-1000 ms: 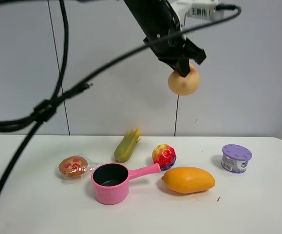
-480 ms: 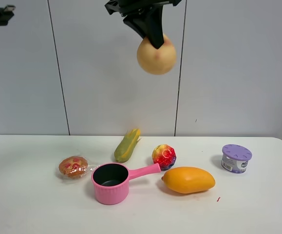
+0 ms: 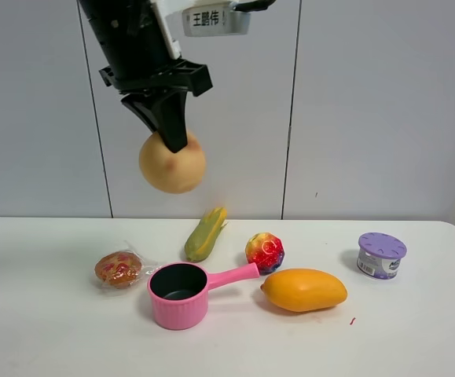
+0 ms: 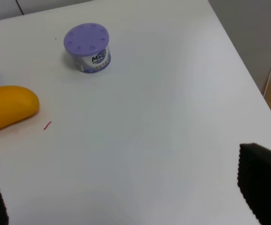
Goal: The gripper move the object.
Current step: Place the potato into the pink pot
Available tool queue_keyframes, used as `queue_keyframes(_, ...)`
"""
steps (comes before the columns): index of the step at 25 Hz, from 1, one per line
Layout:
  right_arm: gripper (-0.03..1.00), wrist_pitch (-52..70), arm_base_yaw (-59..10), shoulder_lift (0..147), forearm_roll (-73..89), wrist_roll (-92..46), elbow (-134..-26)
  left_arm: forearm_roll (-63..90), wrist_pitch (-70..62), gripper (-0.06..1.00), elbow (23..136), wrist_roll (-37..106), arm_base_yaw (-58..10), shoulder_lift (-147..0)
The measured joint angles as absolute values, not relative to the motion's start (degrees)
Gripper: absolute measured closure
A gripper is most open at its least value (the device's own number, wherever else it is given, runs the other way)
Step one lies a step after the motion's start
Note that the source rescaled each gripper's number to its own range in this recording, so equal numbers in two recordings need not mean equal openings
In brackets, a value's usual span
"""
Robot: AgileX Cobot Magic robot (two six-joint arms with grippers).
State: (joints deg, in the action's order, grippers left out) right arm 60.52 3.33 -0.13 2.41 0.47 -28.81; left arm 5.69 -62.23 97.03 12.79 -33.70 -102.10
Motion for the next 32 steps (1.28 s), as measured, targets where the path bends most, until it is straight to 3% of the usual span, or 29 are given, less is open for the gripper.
queue_keyframes(9,-0.03,60.52,3.33,-0.13,2.41,0.47,-28.81,5.92,-32.24,0.94,66.0,19.07,-33.01,-91.45)
queue_keyframes(16,-0.03,60.52,3.33,-0.13,2.41,0.47,-28.81,5.91,-9.24,0.94,50.78,19.42,-33.01,-91.52)
queue_keyframes(21,-0.03,60.52,3.33,-0.13,2.41,0.47,-28.81,5.91,0.0,0.94,48.77,19.42,-33.01,-94.93)
queue_keyframes(32,-0.03,60.52,3.33,-0.13,2.41,0.47,-28.81,5.91,5.44,0.94,48.69,19.44,-33.01,-102.93)
